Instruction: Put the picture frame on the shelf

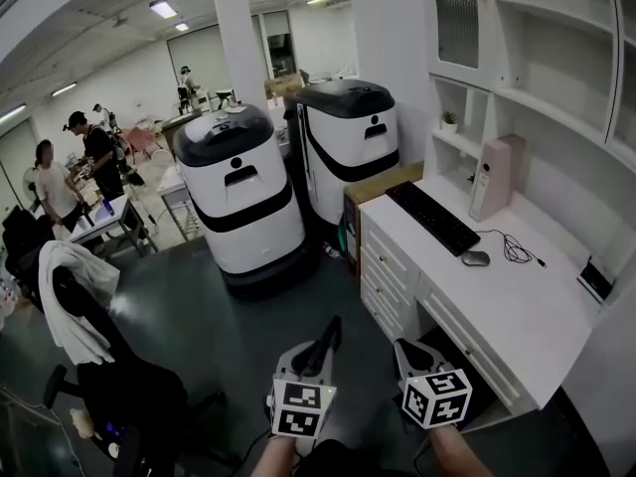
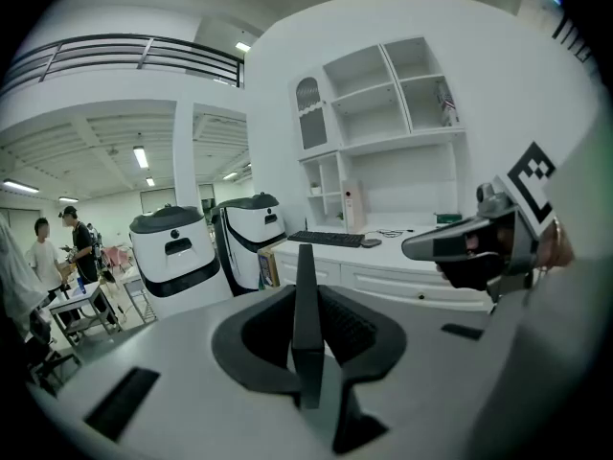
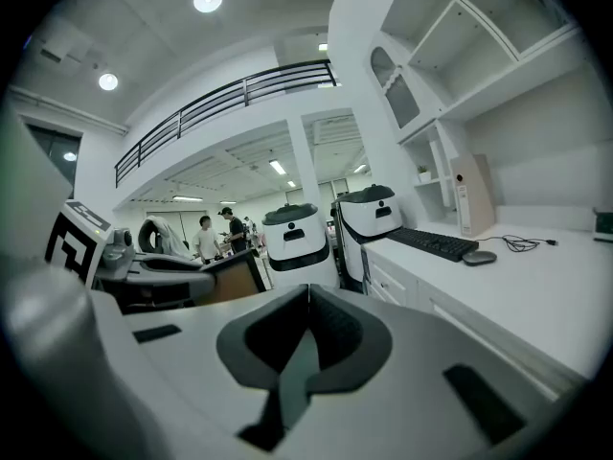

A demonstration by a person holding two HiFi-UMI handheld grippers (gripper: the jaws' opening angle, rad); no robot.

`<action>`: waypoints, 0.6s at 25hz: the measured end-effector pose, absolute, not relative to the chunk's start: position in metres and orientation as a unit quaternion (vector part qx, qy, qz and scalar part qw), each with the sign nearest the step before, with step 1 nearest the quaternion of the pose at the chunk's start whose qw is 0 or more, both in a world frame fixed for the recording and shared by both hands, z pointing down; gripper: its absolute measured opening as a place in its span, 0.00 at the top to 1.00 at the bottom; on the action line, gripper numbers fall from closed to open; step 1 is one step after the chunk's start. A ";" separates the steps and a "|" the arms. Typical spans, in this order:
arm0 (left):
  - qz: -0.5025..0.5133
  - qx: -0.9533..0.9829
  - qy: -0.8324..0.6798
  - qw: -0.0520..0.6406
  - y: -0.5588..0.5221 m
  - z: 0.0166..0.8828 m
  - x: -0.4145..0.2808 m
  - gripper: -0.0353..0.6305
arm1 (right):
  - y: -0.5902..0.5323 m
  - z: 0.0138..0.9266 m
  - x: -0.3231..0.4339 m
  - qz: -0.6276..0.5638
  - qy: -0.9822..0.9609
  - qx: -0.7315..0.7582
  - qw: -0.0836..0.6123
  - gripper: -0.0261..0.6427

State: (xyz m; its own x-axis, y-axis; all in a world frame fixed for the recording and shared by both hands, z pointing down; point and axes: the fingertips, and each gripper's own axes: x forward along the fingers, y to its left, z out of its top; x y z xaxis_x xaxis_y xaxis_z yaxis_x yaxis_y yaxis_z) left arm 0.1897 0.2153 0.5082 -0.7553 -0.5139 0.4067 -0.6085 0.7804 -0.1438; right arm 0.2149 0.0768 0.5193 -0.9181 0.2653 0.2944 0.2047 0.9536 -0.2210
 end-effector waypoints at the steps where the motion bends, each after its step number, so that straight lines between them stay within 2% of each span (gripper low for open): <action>1: 0.135 0.303 -0.927 0.175 0.215 0.508 0.187 0.85 | 0.076 0.519 0.212 0.094 -0.975 -0.119 0.163 0.96; 8: 0.132 0.312 -0.924 0.175 0.205 0.516 0.143 0.85 | 0.064 0.523 0.175 0.095 -0.976 -0.105 0.163 0.96; 15: 0.135 0.336 -0.915 0.175 0.193 0.519 0.057 0.85 | 0.048 0.519 0.098 0.099 -0.979 -0.074 0.162 0.96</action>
State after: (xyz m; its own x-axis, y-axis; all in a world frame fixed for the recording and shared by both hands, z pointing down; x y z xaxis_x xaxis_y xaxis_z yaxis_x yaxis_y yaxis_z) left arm 0.0573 0.1932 0.5187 -0.7128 -0.5686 0.4107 -0.6632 0.7370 -0.1306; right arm 0.0981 0.0477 0.5193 -0.9367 0.1776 0.3017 0.1139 0.9695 -0.2170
